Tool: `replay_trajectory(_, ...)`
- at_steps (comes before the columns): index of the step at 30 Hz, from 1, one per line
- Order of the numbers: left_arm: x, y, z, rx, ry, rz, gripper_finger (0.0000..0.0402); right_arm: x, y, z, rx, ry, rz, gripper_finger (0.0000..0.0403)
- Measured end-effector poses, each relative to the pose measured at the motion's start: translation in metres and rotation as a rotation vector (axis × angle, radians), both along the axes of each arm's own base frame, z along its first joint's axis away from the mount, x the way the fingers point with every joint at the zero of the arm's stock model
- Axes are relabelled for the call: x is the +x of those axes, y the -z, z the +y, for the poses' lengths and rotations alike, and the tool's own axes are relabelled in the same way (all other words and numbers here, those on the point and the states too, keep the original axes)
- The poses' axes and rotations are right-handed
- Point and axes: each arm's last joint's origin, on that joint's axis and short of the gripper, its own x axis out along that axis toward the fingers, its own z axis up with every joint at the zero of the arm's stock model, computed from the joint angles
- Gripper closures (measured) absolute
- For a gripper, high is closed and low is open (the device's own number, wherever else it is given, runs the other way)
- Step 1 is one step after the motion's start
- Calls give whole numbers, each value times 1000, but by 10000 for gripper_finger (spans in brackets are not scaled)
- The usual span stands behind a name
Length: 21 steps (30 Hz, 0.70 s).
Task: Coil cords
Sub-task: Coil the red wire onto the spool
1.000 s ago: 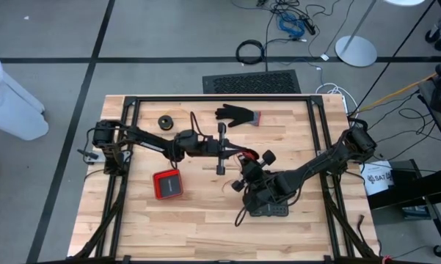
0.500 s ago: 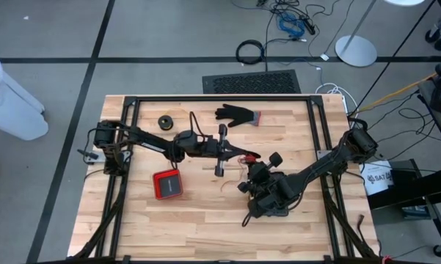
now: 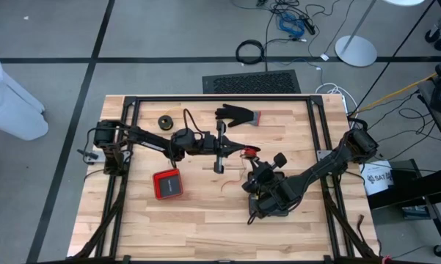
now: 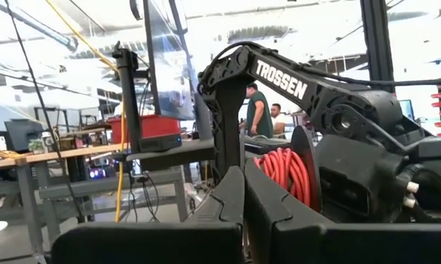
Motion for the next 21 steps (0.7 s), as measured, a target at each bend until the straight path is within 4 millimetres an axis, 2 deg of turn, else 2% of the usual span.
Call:
replay_trajectory(11,3,8,-1,0,11,97,402,-12,9,-7,-5,35,22,403)
replay_trajectory(17,4,14,-1,14,32,155,402,-18,8,-7,-24,32,60,403)
replay_trajectory(21,5,19,-1,47,22,204,402,-24,1,-6,-25,18,63,403)
